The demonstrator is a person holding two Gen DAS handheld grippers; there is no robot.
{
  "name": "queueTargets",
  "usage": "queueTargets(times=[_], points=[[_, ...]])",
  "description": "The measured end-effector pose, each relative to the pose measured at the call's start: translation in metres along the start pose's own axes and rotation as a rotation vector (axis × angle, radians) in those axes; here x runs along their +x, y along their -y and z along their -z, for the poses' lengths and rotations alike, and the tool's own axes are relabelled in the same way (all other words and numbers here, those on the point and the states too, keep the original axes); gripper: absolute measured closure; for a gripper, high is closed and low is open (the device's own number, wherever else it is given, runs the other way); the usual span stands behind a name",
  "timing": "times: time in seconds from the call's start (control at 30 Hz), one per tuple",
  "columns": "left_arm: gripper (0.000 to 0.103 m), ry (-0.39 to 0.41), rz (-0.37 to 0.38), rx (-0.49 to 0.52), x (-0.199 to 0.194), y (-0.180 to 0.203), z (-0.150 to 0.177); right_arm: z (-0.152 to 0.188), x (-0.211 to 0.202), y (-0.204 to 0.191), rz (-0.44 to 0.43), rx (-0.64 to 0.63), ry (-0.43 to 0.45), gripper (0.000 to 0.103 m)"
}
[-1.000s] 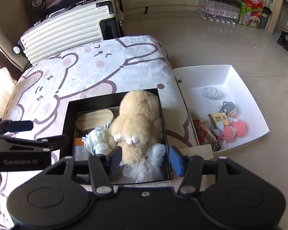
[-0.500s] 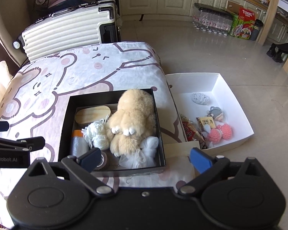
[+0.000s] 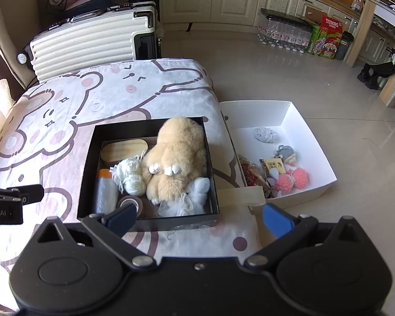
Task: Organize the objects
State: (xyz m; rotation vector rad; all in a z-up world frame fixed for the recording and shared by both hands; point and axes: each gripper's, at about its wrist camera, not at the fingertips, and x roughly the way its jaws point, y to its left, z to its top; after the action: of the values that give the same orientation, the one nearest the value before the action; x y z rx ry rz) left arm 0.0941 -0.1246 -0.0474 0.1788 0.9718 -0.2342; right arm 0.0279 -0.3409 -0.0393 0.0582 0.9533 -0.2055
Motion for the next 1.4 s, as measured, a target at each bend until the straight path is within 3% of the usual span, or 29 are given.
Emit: queueTargets(times=[1.4], points=[[0.000,-0.022,0.004,-0.022,0.0053,-0.0059,0.0013,0.0012,0.0008,0.0021,-0.001,0.013,-0.004,0.000]])
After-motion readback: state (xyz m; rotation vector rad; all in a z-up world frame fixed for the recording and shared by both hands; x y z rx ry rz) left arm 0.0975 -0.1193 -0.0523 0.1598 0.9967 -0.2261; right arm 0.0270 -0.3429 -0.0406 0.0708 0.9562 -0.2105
